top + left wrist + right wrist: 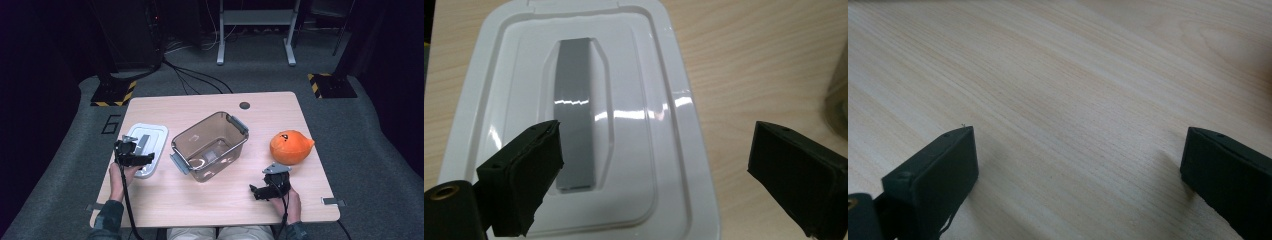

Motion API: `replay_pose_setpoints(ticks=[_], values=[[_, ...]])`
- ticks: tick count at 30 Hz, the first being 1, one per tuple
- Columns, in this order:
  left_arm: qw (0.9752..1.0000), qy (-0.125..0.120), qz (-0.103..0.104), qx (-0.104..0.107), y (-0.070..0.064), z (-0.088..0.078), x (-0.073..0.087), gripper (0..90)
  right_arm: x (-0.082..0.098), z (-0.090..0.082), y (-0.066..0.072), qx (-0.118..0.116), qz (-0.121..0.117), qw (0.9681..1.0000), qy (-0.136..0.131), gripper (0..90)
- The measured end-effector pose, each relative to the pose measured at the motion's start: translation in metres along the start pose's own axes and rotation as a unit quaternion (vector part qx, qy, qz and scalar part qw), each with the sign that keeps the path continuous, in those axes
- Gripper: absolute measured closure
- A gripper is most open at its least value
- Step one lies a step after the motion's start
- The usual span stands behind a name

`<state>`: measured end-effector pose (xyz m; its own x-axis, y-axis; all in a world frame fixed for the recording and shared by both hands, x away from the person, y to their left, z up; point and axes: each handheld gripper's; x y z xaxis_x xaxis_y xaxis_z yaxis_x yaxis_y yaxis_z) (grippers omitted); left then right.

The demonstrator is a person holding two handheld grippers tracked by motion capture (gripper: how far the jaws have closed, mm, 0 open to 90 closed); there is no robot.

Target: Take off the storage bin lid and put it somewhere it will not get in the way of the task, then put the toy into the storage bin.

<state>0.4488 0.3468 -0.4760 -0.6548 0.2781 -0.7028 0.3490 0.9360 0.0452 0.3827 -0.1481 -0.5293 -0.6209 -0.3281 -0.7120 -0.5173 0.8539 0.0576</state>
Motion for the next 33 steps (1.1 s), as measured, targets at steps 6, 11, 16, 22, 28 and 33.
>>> replay_pose_setpoints(ticks=[6, 11, 16, 22, 28, 33], values=[[0.9997, -0.002, 0.015, 0.017, -0.014, -0.003, 0.016, 6.9, 0.000, 0.000, 0.000, 0.000, 0.000, 1.0000, 0.000, 1.3], [0.9994, -0.006, 0.026, 0.022, -0.027, -0.005, 0.028, 6.7, 0.000, 0.000, 0.000, 0.000, 0.001, 1.0000, 0.000, 1.3], [0.9990, -0.011, 0.036, 0.026, -0.040, -0.004, 0.036, 6.5, 0.000, 0.000, 0.000, 0.001, 0.001, 1.0000, 0.000, 1.3], [0.9972, -0.013, 0.062, 0.040, -0.063, -0.005, 0.043, 6.5, 0.000, 0.000, 0.000, 0.001, 0.002, 1.0000, 0.000, 1.3], [0.9939, -0.005, 0.092, 0.061, -0.089, 0.000, 0.049, 6.2, 0.000, 0.000, 0.000, 0.001, 0.001, 1.0000, 0.000, 1.3], [0.9921, -0.001, 0.106, 0.066, -0.103, 0.009, 0.054, 6.0, 0.000, 0.000, 0.000, 0.001, 0.000, 1.0000, 0.001, 1.3]])
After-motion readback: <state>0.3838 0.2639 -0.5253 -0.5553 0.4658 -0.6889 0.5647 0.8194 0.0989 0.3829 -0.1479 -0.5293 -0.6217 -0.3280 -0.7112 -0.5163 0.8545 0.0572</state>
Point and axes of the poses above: each handheld gripper's, and its own axes: z roughly forward along the jaws, x roughly out of its underside, y roughly to its left, and after that the axes turned 5 degrees about z, right-handed
